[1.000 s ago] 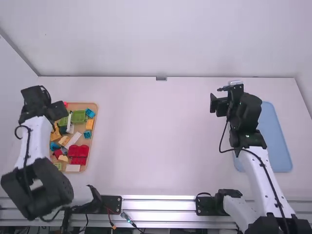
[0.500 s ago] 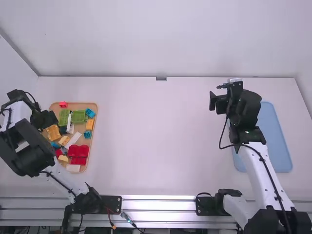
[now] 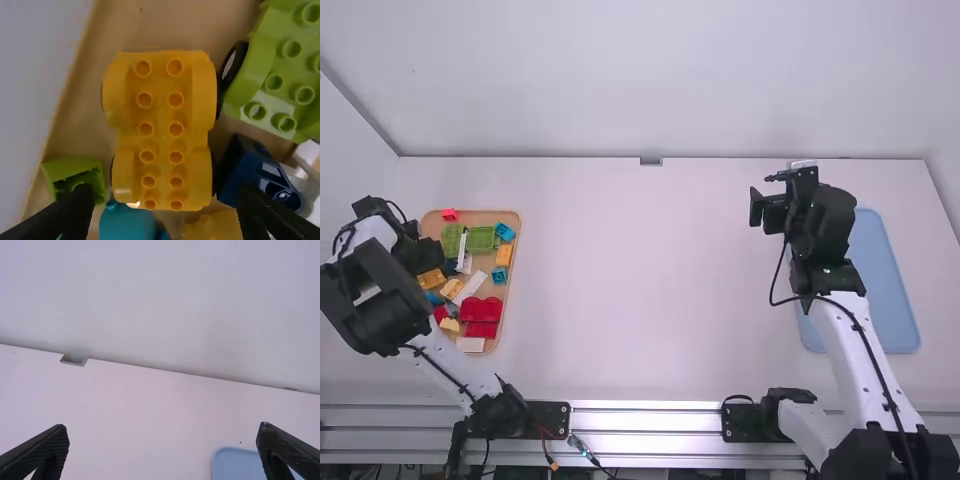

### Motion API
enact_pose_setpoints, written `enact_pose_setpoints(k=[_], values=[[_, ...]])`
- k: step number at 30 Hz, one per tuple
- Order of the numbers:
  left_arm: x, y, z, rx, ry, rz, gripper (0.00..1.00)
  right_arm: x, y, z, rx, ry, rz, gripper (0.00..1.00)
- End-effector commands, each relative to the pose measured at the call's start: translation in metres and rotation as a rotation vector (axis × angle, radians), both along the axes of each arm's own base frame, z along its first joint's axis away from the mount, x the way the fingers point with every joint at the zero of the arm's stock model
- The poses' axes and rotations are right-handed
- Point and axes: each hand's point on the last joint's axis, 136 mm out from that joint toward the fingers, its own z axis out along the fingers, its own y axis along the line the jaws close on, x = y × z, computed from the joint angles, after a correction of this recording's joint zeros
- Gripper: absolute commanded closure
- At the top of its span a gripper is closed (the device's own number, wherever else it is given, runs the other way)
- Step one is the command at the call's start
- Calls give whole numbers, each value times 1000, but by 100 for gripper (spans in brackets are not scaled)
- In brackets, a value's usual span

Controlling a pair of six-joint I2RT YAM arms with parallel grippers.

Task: Assemble lego blocks to make yellow taxi

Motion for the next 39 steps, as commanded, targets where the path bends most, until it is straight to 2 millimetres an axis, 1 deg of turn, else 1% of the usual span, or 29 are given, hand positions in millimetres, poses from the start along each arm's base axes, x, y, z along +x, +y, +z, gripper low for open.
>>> enact_pose_setpoints(k=[1, 7, 8, 12, 15, 17, 18, 19, 21, 23, 28, 33, 37, 39], values=[[-6, -6, -10, -17, 21, -24, 23, 5, 0, 18, 4, -37, 3, 1], [-10, -4, -16, -19, 11, -7, 21, 5, 0, 18, 4, -37, 3, 1], [-9, -3, -17, -17, 3, 12, 17, 5, 0, 18, 3, -37, 3, 1], [-2, 3, -15, 1, -39, 71, 16, 5, 1, 18, 4, -37, 3, 1], [8, 0, -12, -28, -85, 61, 16, 5, 0, 18, 4, -38, 3, 1], [19, -7, -9, -70, -141, 24, 16, 5, 1, 18, 4, -38, 4, 1], [20, -7, -9, -71, -143, 21, 16, 5, 1, 18, 4, -38, 4, 1], [20, -5, -8, -67, -143, 27, 18, 5, 0, 18, 4, -38, 3, 1], [15, 3, -6, -40, -128, 107, 19, 5, 1, 18, 4, -38, 3, 1], [11, 8, -5, -24, -115, 135, 20, 5, 1, 18, 4, -38, 4, 1], [5, 4, -2, -36, -71, 131, 20, 5, 0, 18, 4, -38, 3, 1], [-5, 7, -1, -11, -20, 122, 20, 5, 0, 18, 4, -38, 3, 1], [-6, 7, -2, -6, -10, 97, 18, 5, 0, 19, 4, -41, 3, 1], [-7, 11, -1, 13, -3, 108, 18, 6, 1, 20, 4, -45, 4, 1]])
